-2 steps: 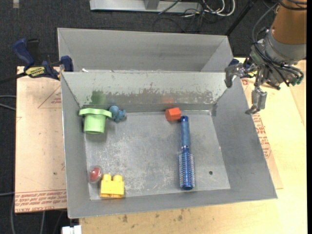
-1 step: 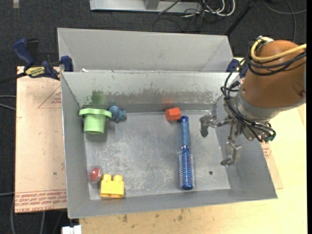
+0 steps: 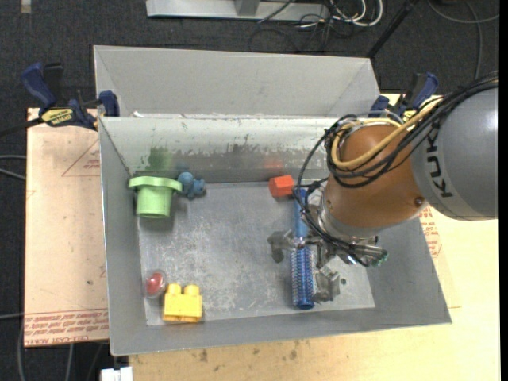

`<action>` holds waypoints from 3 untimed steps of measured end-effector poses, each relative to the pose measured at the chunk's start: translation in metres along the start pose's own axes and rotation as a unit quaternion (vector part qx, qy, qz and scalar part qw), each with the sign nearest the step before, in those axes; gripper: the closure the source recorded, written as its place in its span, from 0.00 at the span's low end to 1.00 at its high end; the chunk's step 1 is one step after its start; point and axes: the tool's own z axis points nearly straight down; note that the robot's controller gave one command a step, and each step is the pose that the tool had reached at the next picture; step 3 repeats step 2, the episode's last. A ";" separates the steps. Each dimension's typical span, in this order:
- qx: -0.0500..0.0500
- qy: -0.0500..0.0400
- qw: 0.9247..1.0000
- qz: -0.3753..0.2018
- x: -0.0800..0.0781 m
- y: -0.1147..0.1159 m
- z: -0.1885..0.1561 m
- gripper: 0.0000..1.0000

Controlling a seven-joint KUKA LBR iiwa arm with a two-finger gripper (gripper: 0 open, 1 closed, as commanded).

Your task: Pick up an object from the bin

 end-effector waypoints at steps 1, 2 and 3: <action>0.002 0.000 0.947 -0.321 0.001 -0.023 0.063 0.00; 0.003 -0.001 0.947 -0.321 0.001 -0.023 0.063 1.00; 0.003 -0.001 0.947 -0.321 0.001 -0.023 0.063 1.00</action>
Offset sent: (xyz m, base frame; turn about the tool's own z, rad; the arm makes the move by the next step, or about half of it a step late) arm 0.0132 -0.0195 -0.0620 -0.6579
